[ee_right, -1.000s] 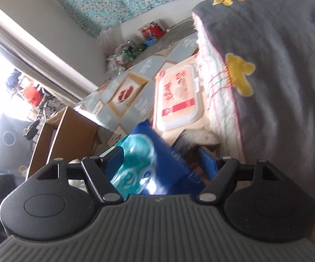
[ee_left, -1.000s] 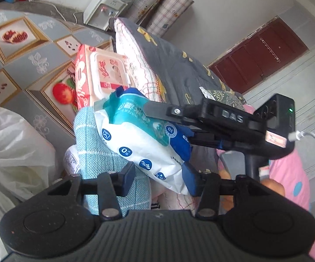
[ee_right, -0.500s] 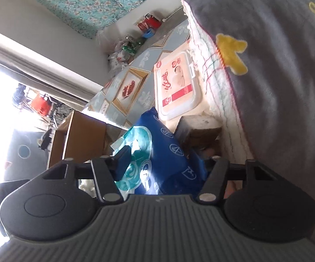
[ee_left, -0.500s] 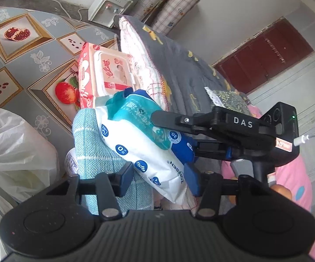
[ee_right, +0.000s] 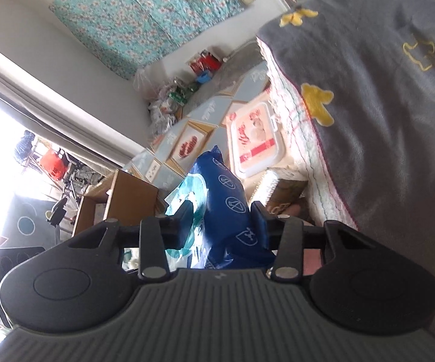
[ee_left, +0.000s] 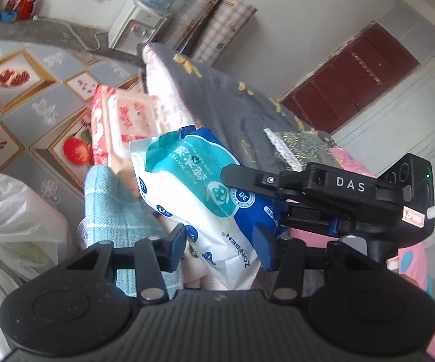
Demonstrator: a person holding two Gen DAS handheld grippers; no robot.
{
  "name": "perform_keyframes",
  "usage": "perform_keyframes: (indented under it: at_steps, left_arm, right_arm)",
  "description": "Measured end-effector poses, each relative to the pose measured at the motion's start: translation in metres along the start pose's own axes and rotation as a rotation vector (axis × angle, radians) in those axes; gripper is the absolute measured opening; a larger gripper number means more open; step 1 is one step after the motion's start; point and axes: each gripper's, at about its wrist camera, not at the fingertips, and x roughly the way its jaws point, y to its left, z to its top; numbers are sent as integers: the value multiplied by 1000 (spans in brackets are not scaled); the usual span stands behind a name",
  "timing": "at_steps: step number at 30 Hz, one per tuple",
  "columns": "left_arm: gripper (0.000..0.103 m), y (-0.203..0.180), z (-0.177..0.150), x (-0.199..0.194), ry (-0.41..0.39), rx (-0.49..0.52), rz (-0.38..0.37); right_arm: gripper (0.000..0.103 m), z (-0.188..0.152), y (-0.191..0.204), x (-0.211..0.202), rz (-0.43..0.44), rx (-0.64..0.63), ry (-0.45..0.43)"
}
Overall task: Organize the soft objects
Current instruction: 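Grasp the wipes pack's blue edge with the right gripper while the left gripper holds it, then carry the wipes pack into the box with both grippers and open them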
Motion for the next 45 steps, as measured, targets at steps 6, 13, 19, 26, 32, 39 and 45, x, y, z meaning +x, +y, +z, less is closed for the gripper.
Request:
perform_keyframes:
  at_steps: [6,13,19,26,32,39,45]
  left_arm:
    - [49,-24,-5,-46,-58,54,-20]
    - [49,-36,-16,-117,-133,105,2]
    - [49,-26,-25,-183,-190,133,68]
    - [49,18,-25,-266,-256,80,213]
    - [47,69,-21,-318,-292,13,359]
    - [45,152,-22,-324,-222,-101,410]
    - [45,216,-20,-294,-117,-151,371]
  right_arm:
    - [41,-14,40,-41,22,-35,-69]
    - [41,-41,98,-69,89,-86,-87]
    - [41,-62,159,-65,161,-135,-53]
    - [41,-80,244,-7,284,-178,70]
    - [41,-102,308,67,344,-193,210]
    - [41,-136,331,145,279,-185,329]
    - [43,-143,332,190,137,-289,318]
